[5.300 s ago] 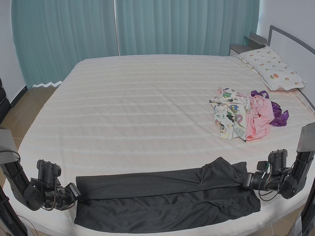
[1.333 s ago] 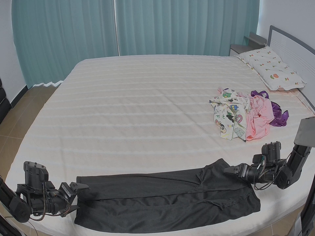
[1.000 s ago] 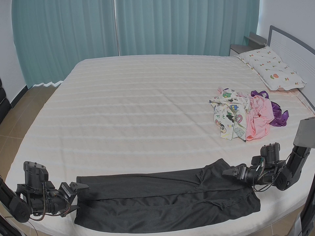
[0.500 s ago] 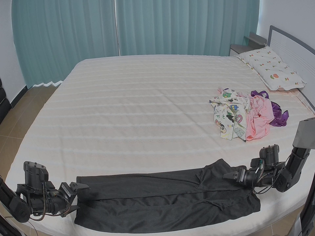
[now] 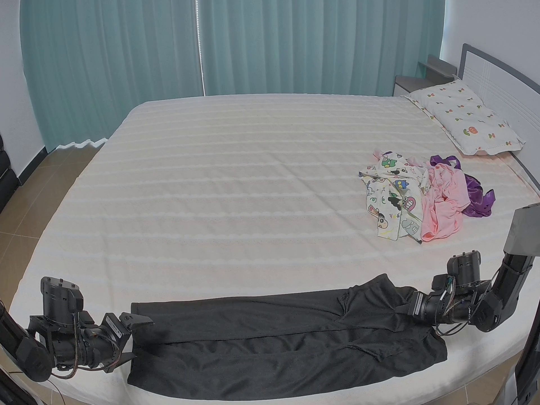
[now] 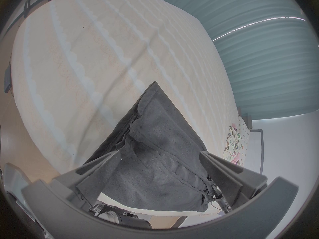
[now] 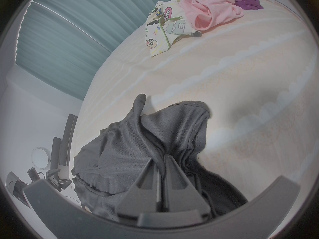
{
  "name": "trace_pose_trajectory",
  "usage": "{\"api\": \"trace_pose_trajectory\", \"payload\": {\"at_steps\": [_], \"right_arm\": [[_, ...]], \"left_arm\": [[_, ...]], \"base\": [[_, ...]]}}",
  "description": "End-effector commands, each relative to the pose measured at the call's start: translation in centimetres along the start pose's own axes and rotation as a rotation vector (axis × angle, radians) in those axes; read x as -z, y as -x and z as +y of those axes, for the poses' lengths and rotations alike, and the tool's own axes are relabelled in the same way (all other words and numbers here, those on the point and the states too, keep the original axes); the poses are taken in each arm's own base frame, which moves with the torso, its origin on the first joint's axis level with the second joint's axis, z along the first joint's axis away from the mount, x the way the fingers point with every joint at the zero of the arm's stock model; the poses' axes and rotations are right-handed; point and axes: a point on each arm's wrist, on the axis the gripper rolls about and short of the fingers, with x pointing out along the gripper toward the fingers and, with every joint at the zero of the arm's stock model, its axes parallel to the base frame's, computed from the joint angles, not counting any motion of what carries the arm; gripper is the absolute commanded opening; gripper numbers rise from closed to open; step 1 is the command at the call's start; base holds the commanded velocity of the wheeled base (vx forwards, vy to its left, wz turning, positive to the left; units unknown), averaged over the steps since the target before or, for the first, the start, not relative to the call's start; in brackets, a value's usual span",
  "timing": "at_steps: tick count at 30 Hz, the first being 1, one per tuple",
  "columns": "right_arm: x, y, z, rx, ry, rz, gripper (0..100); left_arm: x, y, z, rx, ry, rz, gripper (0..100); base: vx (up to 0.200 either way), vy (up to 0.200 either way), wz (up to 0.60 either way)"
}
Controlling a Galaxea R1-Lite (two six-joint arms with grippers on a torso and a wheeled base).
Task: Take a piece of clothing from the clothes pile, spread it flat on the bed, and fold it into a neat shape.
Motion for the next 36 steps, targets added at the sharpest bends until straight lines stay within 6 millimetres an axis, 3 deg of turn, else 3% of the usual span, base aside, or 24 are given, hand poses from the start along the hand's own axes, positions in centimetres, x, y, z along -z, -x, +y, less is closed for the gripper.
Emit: {"api": "trace_pose_trajectory", "payload": {"at_steps": [1,6,7,12,22,36], "right_arm": [[0.2,0.2,-0.1,0.001,-0.002,-0.001,0],[0.4,0.3,-0.2,-0.004,0.003,-0.013,0],[0.3,0.4,-0.2,-0.006,0.005,-0.019,100],[0.2,0.7,-0.1,-0.017,0.008,-0.042,100],[-0.4,4.2,1.4,-0.118,0.062,-0.202,100],[0.0,1.1,1.1,-0.131,0.068,-0.116,100]], "left_arm": [[0.0,0.0,0.0,-0.003,0.001,0.001,100],[0.0,-0.1,0.1,-0.004,0.002,0.003,100],[0.0,-0.1,0.1,-0.005,0.002,0.004,100],[0.0,-0.1,0.1,-0.005,0.002,0.004,100],[0.0,-0.1,0.1,-0.004,0.002,0.002,100],[0.0,0.0,0.1,-0.003,0.002,0.0,100]], "base": [[0.0,0.0,0.0],[0.0,0.0,0.0],[0.0,0.0,0.0],[0.0,0.0,0.0],[0.0,0.0,0.0],[0.0,0.0,0.0]]}}
